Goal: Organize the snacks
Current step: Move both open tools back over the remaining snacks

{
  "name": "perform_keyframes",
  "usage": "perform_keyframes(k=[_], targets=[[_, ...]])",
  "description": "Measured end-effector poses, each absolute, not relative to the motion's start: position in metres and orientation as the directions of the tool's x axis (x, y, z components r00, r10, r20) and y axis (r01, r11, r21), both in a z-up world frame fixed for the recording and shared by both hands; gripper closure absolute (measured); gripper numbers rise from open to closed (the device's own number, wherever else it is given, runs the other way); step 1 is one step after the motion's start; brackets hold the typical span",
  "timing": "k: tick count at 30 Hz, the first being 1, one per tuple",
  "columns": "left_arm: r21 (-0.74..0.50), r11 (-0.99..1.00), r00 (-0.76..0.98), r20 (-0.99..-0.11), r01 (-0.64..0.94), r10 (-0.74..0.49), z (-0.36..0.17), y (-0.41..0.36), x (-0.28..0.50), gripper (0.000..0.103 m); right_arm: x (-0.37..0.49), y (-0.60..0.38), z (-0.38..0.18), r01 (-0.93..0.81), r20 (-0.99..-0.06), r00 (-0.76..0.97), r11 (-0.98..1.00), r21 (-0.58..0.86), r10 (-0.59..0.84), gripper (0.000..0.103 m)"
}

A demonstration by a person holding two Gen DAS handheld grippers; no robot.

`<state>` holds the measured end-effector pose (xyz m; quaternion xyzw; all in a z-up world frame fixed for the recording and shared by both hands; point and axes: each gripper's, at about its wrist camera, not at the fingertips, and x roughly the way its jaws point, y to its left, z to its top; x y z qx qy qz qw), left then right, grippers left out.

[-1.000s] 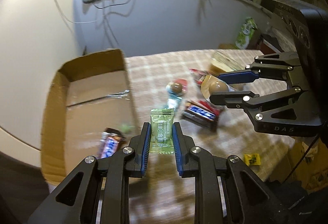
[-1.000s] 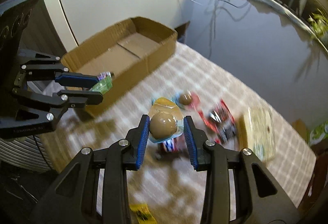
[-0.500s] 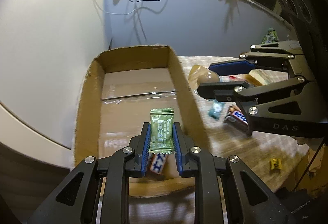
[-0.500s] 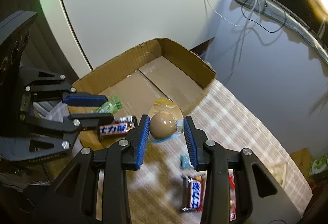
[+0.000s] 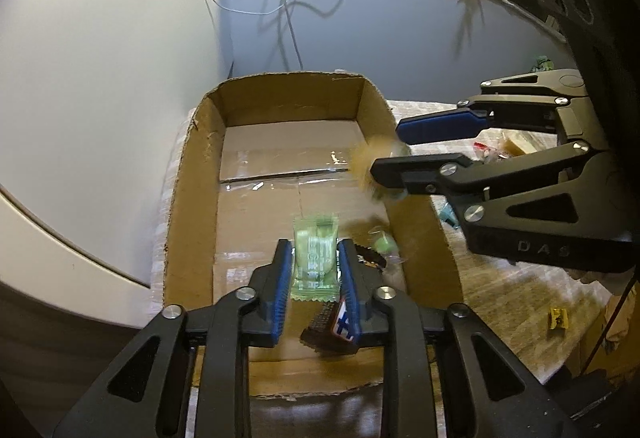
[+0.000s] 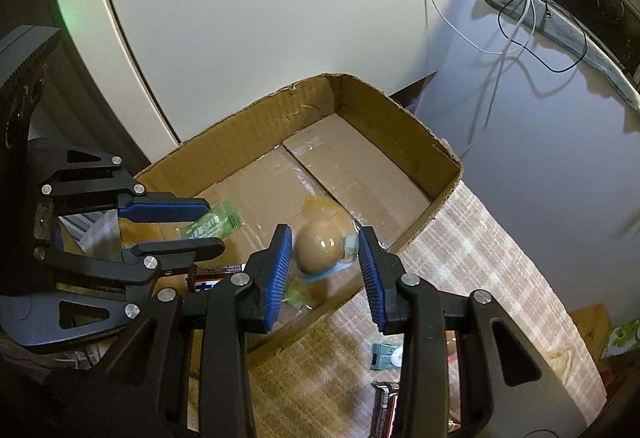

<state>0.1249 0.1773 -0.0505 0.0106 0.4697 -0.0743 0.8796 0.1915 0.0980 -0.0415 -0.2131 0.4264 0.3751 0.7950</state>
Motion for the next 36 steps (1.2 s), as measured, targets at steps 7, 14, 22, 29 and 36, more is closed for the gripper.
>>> perform_keyframes(k=[7, 14, 22, 29, 36], targets=[[-0.037, 0.991, 0.564, -0.819, 0.128, -0.103, -0.046, 0.178, 0.120, 0.059, 0.188, 0.094, -0.032, -0.780, -0.819, 0.364, 0.625, -0.008, 0.444, 0.038], [-0.029, 0.990, 0.584, -0.805, 0.135, -0.103, -0.037, 0.170, 0.111, 0.059, 0.181, 0.077, -0.021, -0.768, -0.806, 0.390, 0.640, -0.019, 0.445, 0.038], [-0.026, 0.980, 0.590, -0.795, 0.196, -0.139, -0.029, 0.139, 0.098, 0.059, 0.175, 0.026, -0.013, -0.715, -0.795, 0.439, 0.699, -0.026, 0.419, 0.038], [-0.051, 0.961, 0.567, -0.798, 0.271, -0.202, -0.031, 0.097, 0.088, 0.059, 0.170, -0.039, -0.018, -0.640, -0.797, 0.457, 0.768, 0.012, 0.394, 0.038], [-0.075, 0.946, 0.528, -0.814, 0.315, -0.241, -0.041, 0.054, 0.088, 0.059, 0.160, -0.100, -0.031, -0.583, -0.805, 0.463, 0.812, 0.040, 0.372, 0.038]])
